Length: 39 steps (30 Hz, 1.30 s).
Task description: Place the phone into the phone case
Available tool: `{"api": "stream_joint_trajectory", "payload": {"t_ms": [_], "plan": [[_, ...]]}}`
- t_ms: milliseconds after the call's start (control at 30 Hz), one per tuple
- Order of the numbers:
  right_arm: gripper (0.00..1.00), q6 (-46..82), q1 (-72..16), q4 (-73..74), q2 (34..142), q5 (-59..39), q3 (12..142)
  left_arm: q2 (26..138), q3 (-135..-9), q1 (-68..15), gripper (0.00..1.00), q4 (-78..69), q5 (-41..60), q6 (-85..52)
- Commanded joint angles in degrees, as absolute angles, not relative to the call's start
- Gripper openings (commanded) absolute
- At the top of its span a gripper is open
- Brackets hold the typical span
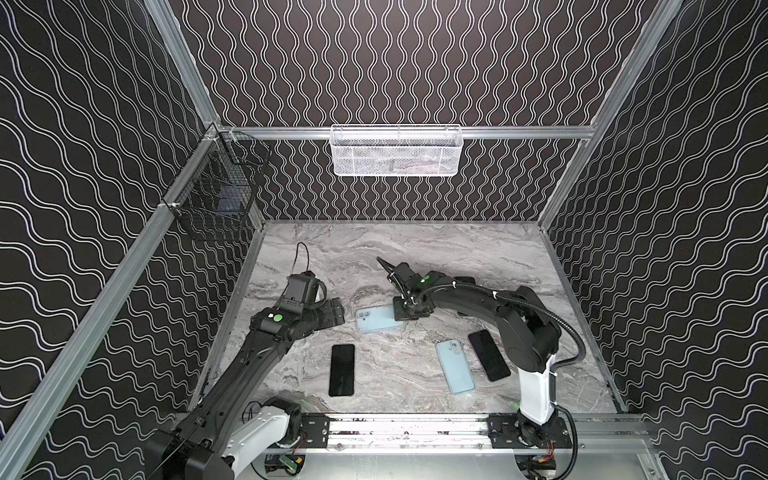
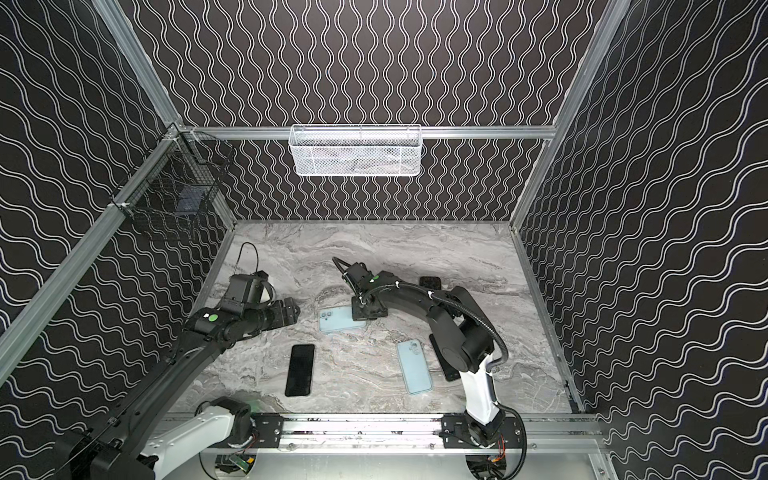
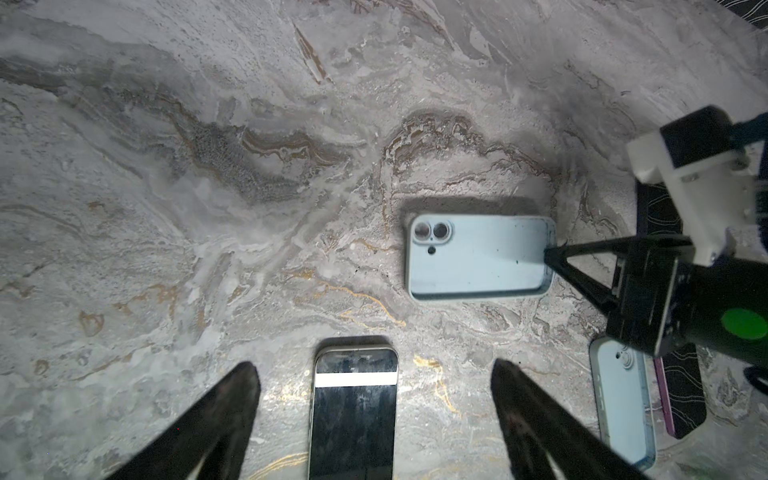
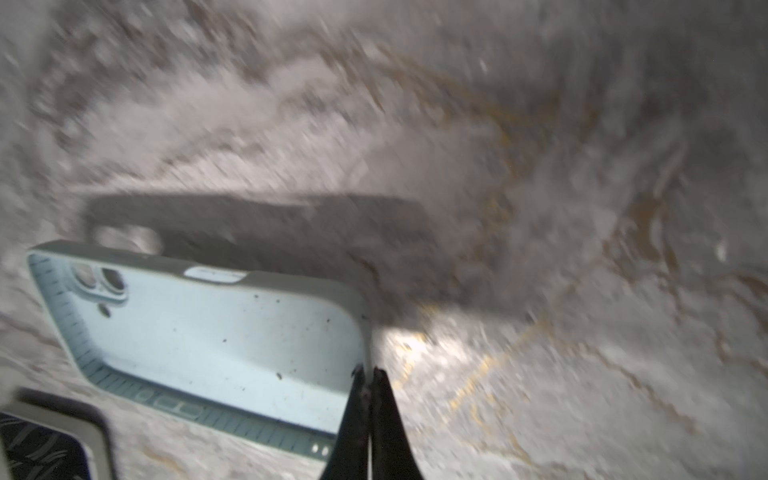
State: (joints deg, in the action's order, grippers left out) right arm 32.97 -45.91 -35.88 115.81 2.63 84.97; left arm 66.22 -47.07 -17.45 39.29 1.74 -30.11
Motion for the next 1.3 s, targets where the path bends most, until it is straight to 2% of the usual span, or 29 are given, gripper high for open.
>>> {"api": "stream_joint_trajectory", "payload": {"t_ms": [0,400,633,933,1133,1267], "plan": [[0.00,32.8,-46.0,-35.8,117.4,1.1,87.3,65.7,-46.2,-17.3,0.91,38.5,0.6,-31.5],[0.02,35.1,-46.1,-34.5,119.0,-1.2,88.4,65.5,-44.2,-17.4,0.91,37.6,2.2,-33.3],[0.14,35.4,-46.1,-34.4,117.9,-1.2,87.9,63.7,-41.9,-17.4,0.92,37.4,3.3,-35.8],[0.40,35.4,-45.8,-31.4,110.6,0.3,83.2,59.9,-38.0,-19.2,0.91,41.2,3.7,-43.2],[0.49,34.8,-44.8,-27.8,100.8,0.7,76.4,63.5,-38.3,-29.8,0.97,47.2,-3.8,-50.5],[0.53,34.6,-44.8,-25.8,96.2,0.8,72.9,69.4,-37.7,-34.3,0.98,47.7,-3.2,-53.7]]}}
